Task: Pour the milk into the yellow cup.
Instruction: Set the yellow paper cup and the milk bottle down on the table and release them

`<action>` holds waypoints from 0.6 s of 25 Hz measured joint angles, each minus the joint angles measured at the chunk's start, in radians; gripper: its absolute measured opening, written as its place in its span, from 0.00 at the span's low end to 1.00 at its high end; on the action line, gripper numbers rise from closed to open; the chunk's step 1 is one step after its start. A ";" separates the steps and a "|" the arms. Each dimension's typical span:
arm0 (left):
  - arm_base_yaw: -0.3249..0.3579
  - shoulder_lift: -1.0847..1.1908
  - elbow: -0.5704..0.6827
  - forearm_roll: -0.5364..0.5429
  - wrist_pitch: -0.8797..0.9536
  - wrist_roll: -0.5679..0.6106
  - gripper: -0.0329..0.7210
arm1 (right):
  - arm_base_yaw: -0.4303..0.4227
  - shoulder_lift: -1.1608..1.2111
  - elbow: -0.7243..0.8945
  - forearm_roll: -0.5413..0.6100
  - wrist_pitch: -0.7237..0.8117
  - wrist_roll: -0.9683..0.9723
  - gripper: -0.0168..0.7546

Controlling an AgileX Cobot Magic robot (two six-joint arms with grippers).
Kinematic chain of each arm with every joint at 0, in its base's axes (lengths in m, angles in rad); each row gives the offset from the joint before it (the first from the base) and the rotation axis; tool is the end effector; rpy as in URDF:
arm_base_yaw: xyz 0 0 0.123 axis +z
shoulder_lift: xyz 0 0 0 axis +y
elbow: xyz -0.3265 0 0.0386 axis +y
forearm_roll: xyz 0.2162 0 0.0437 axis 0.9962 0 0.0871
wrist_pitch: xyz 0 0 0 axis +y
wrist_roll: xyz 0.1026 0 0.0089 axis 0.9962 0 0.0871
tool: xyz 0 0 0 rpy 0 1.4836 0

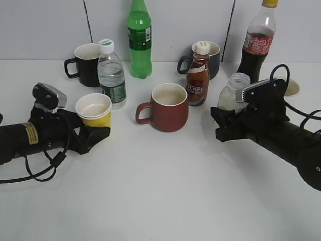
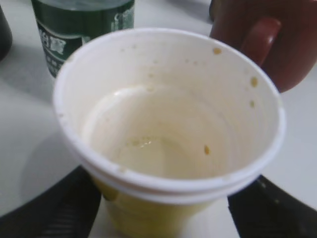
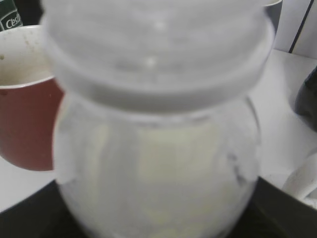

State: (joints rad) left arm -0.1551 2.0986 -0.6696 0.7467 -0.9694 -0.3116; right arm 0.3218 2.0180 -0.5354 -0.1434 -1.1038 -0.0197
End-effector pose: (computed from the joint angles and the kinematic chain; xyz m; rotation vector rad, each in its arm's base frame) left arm 0.3325 -0.1103 0.1351 0.6803 1.9347 -0.6094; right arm 0.3148 0.1188 0.1594 -0.4647 1.8152 0.2831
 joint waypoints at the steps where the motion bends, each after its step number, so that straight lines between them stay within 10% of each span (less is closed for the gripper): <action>1: 0.000 -0.001 0.003 -0.002 0.001 0.000 0.84 | 0.000 0.001 -0.001 0.000 0.000 0.000 0.59; 15: 0.000 -0.072 0.119 -0.092 -0.004 0.000 0.84 | 0.000 0.050 -0.015 0.024 -0.025 -0.001 0.76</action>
State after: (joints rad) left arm -0.1551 2.0266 -0.5503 0.6551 -0.9735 -0.3113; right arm 0.3218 2.0683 -0.5499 -0.1191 -1.1286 -0.0208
